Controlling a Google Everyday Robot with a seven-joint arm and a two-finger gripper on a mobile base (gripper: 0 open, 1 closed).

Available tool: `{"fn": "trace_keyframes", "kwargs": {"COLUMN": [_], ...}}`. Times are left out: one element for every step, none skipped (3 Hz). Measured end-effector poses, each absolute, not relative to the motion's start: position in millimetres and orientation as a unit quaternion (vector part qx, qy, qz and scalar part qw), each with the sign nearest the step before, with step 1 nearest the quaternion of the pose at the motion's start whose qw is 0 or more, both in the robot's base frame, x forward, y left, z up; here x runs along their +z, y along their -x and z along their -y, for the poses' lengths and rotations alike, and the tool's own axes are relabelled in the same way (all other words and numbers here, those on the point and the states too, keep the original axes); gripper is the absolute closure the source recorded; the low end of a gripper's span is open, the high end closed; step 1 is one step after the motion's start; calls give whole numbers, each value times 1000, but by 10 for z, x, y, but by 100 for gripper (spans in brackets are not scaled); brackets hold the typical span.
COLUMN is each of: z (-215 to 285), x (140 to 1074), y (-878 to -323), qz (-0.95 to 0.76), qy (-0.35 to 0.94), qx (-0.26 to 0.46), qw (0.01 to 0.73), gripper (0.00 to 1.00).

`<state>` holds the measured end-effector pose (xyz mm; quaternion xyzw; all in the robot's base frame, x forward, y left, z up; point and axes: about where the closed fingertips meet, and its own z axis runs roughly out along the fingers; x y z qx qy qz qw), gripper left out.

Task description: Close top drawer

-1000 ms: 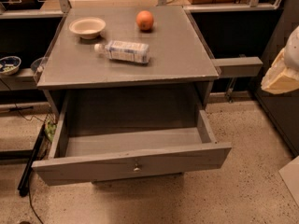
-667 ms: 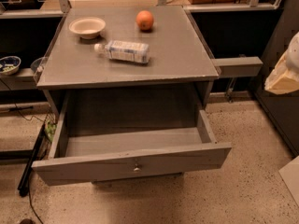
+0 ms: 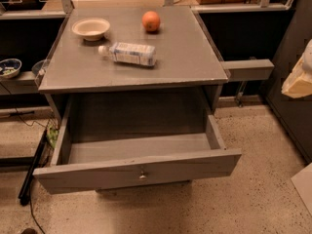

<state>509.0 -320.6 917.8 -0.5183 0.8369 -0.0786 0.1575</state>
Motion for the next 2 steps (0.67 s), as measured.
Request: {"fn": "trace_keyframes", "kwargs": {"z": [3160, 3100], "x": [9221, 9204], "y": [-4843, -4517], "qz": [-841, -852], "qy": [508, 491], "qx": [-84, -88], "qw": [165, 157], "gripper": [100, 100]}}
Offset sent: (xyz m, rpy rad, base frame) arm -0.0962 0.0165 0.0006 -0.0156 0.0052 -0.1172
